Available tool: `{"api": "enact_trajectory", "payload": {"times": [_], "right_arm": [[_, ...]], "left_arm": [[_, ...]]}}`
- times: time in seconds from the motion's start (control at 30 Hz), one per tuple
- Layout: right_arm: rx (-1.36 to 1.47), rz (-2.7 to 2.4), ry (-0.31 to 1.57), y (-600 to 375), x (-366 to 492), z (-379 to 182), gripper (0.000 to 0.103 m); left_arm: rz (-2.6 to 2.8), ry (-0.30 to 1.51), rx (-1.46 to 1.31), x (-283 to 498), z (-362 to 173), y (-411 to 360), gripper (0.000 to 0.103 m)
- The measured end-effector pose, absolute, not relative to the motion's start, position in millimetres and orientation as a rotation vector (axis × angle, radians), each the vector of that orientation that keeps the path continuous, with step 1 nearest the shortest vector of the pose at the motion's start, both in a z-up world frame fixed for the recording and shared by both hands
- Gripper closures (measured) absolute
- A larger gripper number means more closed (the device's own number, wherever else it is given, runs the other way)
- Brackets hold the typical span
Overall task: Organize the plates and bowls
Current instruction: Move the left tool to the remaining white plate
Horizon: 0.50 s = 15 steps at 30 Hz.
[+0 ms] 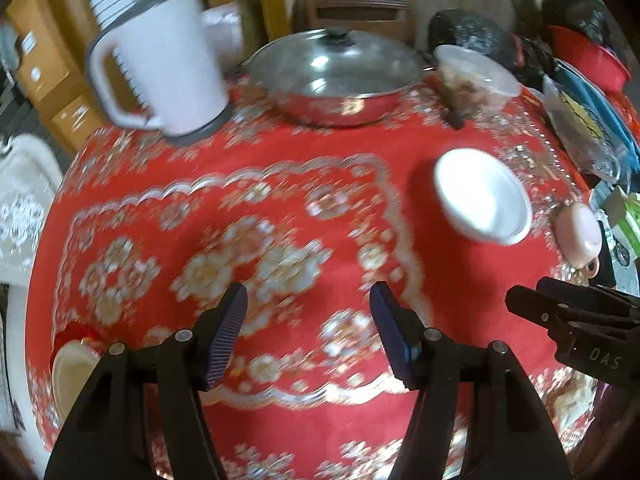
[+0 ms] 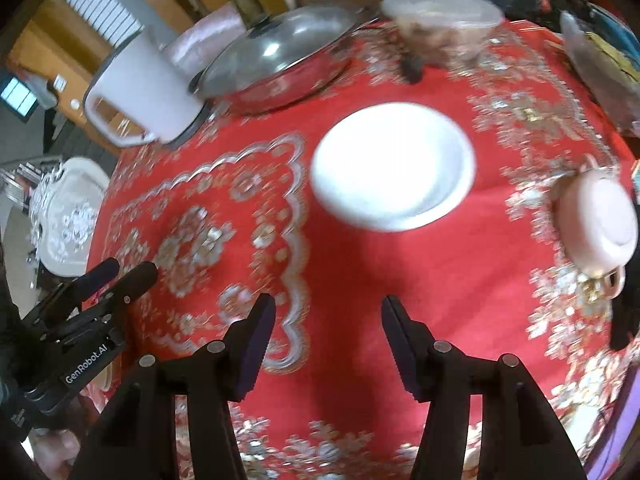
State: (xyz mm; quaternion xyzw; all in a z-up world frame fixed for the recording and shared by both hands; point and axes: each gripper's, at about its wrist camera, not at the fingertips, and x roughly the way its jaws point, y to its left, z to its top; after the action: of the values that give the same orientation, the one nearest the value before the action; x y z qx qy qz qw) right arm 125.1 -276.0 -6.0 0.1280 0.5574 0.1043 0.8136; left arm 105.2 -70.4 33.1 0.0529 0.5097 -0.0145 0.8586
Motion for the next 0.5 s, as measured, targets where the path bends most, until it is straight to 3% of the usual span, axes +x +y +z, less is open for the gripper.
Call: {"api": "enact_trajectory", "payload": {"times": [0.5], "right_arm": [[0.402,0.088,1.16,-360,165,-18,0.042]], "left_arm": [[-0.131,1.143,0.068,167,15,-148,0.04]]}}
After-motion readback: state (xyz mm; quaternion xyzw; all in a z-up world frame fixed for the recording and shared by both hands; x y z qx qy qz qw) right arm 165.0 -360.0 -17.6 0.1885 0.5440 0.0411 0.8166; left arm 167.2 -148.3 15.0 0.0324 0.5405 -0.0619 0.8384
